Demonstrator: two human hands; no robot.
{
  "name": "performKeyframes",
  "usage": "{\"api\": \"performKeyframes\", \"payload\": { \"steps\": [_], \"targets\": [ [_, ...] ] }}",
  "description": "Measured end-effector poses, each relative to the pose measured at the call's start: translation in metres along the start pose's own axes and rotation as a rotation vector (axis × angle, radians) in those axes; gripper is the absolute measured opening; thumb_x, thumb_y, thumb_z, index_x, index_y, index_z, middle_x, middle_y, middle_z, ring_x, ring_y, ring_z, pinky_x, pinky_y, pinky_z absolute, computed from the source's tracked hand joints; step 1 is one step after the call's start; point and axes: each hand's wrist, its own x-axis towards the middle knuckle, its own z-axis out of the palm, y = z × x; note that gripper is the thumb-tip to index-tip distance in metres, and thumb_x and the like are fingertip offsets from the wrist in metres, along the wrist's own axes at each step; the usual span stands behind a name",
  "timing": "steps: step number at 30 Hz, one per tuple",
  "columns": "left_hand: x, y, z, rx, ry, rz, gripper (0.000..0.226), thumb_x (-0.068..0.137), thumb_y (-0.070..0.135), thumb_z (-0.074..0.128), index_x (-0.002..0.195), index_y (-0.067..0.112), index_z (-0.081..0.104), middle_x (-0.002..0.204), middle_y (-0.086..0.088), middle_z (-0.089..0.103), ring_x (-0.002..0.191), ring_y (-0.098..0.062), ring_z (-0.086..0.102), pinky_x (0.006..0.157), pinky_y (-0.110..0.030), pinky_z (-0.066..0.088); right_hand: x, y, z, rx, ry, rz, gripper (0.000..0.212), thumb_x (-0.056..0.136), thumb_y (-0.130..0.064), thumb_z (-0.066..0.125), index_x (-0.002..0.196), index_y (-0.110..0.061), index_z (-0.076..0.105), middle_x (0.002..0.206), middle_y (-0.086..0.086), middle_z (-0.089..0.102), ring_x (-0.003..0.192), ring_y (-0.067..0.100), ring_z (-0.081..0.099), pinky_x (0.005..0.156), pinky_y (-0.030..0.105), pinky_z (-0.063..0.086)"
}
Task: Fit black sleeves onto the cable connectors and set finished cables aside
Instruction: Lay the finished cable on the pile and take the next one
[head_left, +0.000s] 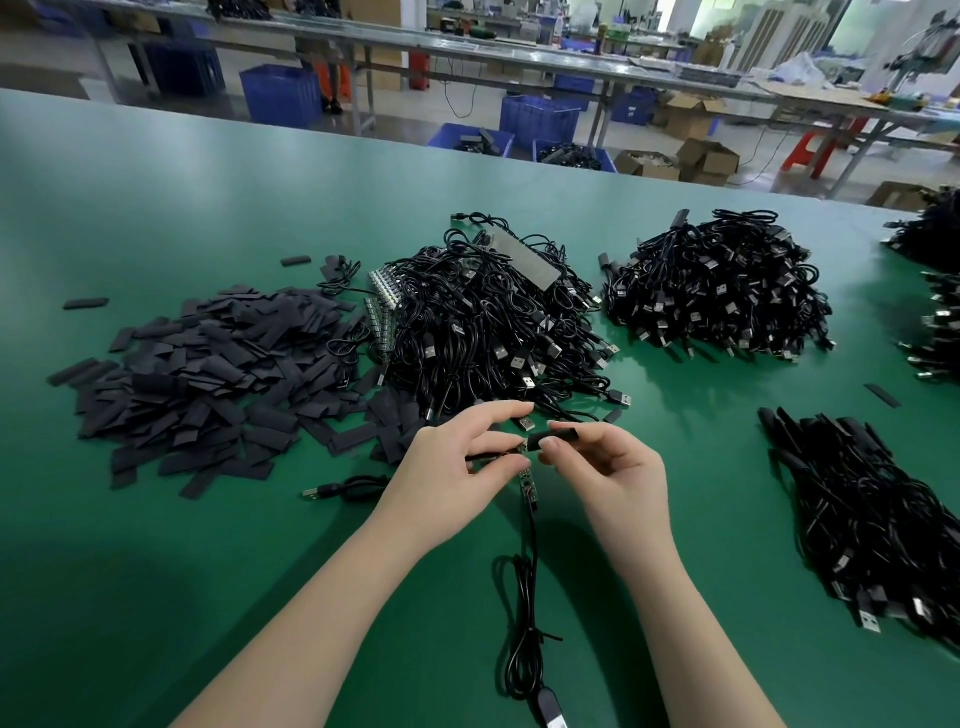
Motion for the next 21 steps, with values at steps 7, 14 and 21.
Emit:
{"api": "performKeyframes", "payload": {
  "steps": [7,14,21],
  "targets": [
    [-0.0003,0.0025,-0.0002,-0.022,-0.027,-0.001,0.053,0.085,0.028,0.073,0.112,0.068,0.052,0.094,0.042,0.064,0.091,0.015,0.06,0.075,-0.003,0.039,0.0026,0.0021,-0.0053,0.029,-0.056,0.086,0.026,0.086,-0.008,0.073,0.084,-0.033,0.078,0.08,-0.001,0.076,0.072,0.008,0.068,0.07,0.019,0.055],
    [-0.0024,0.0042,0.0009,-0.112,-0.032,0.006,0.061,0.079,0.019,0.08,0.108,0.066,0.055,0.098,0.034,0.068,0.096,0.009,0.065,0.083,-0.004,0.045,0.0013,0.0043,-0.004,0.053,-0.111,0.114,0.011,0.078,-0.026,0.076,0.087,-0.03,0.078,0.081,-0.004,0.075,0.074,0.005,0.068,0.07,0.018,0.053],
    [-0.0014,0.0056,0.0008,-0.11,0.017,0.041,0.049,0.077,0.023,0.081,0.112,0.051,0.061,0.096,0.023,0.064,0.09,0.002,0.068,0.084,-0.01,0.049,0.0,0.0087,-0.0007,0.135,-0.115,0.174,0.014,0.074,-0.031,0.075,0.087,-0.027,0.078,0.078,-0.001,0.073,0.072,0.009,0.065,0.074,0.024,0.056]
  ]
}}
